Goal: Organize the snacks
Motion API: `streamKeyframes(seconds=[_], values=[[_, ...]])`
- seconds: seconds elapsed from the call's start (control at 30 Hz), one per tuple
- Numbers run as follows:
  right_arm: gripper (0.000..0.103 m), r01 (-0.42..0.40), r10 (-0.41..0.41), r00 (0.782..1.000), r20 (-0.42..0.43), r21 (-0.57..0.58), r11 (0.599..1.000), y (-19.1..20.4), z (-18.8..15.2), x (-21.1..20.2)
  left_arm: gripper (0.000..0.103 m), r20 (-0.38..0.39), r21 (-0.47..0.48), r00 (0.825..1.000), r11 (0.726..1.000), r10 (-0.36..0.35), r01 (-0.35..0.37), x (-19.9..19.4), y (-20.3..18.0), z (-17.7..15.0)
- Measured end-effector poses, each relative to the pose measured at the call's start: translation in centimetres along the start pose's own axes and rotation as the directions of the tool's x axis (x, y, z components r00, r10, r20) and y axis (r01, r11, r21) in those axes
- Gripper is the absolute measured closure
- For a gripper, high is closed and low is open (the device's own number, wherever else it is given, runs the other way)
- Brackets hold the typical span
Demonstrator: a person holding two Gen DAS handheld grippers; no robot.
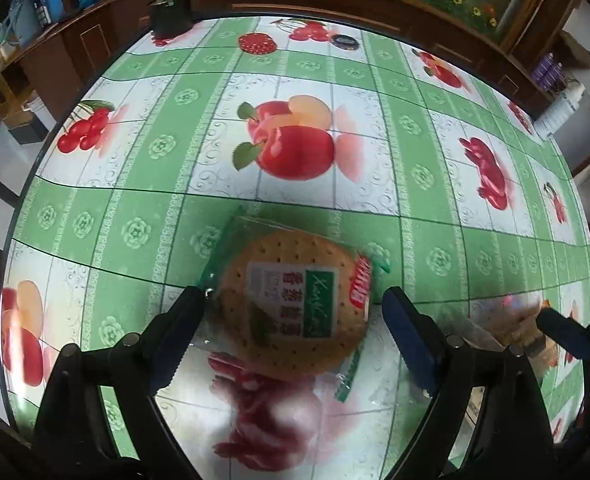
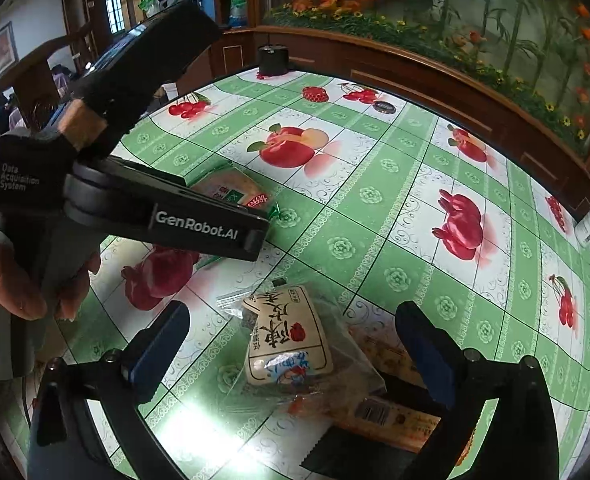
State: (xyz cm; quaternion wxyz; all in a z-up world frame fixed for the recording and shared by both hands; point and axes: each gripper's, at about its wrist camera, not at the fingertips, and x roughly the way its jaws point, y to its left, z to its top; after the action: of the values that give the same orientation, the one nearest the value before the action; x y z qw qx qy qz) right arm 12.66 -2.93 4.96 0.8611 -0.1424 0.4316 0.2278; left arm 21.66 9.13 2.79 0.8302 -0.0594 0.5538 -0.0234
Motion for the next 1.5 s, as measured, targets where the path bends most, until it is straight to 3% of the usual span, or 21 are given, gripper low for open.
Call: streamKeyframes(seconds=[0.13, 0.33, 0.7, 0.77, 0.8, 0.83, 0.87, 1.0, 1.17, 1.27, 1.4, 1.5], values=[[0.001, 0.005, -0.005, 1.000, -0.008, -0.015, 1.000, 0.2, 0.0, 0.3, 0.012, 0.015, -0.023, 1.000, 1.000, -0.012, 0.013, -0.1, 0.8, 0.2], [0.001, 0.024, -0.026, 0.999, -0.036, -0.058, 0.998, 0.5, -0.3, 1.3, 0.012, -0.010, 0.061, 0.999, 0.997, -0.046, 0.047, -0.1, -0.8, -0.2], [0.001, 0.017, -0.018, 1.000, -0.022, -0.045, 0.999, 0.2, -0.5, 1.4, 0.010, -0.025, 0.095, 1.000, 0.995, -0.013, 0.015, 0.6, -1.9, -0.3], [0.006, 0.019, -0.020, 1.000, -0.016, -0.043, 0.999, 0.2, -0.4, 1.4, 0.008, -0.026, 0.096, 1.000, 0.995, 0.000, 0.002, 0.9, -2.1, -0.3], [0.015, 0.018, -0.019, 1.000, -0.020, -0.042, 0.999, 0.2, -0.4, 1.5, 0.008, -0.025, 0.097, 1.000, 0.995, 0.007, -0.004, 1.0, -2.2, -0.4], [0.035, 0.015, -0.016, 1.000, -0.024, -0.041, 0.999, 0.2, -0.5, 1.6, 0.008, -0.024, 0.097, 1.000, 0.995, 0.007, -0.005, 1.2, -2.2, -0.4], [0.046, 0.004, -0.006, 0.999, -0.037, -0.036, 0.999, 0.1, -0.5, 1.7, 0.007, -0.022, 0.094, 1.000, 0.996, 0.002, 0.000, 1.3, -2.2, -0.5], [0.047, -0.006, 0.005, 0.999, -0.043, -0.029, 1.000, 0.0, -1.2, 1.6, 0.009, 0.014, 0.105, 1.000, 0.994, 0.021, -0.022, 1.3, -2.2, -1.1], [0.048, -0.011, 0.010, 0.999, -0.037, -0.033, 0.999, 0.6, -2.4, 0.5, 0.025, 0.031, 0.130, 0.997, 0.988, 0.077, -0.081, 0.4, -2.5, -2.2], [0.051, -0.027, 0.027, 0.999, -0.020, -0.020, 0.999, 1.0, -3.1, -0.6, 0.025, 0.022, 0.117, 0.996, 0.989, 0.085, -0.087, -0.1, -1.9, -3.1], [0.063, -0.052, 0.052, 0.999, 0.008, -0.005, 0.999, 1.8, -4.4, -2.7, 0.025, 0.014, 0.092, 0.998, 0.994, 0.060, -0.061, -1.2, -0.9, -4.9], [0.063, -0.072, 0.072, 0.997, 0.000, -0.001, 0.997, 2.3, -5.3, -3.4, 0.025, 0.014, 0.091, 0.998, 0.994, 0.057, -0.058, -2.4, -0.6, -6.4]])
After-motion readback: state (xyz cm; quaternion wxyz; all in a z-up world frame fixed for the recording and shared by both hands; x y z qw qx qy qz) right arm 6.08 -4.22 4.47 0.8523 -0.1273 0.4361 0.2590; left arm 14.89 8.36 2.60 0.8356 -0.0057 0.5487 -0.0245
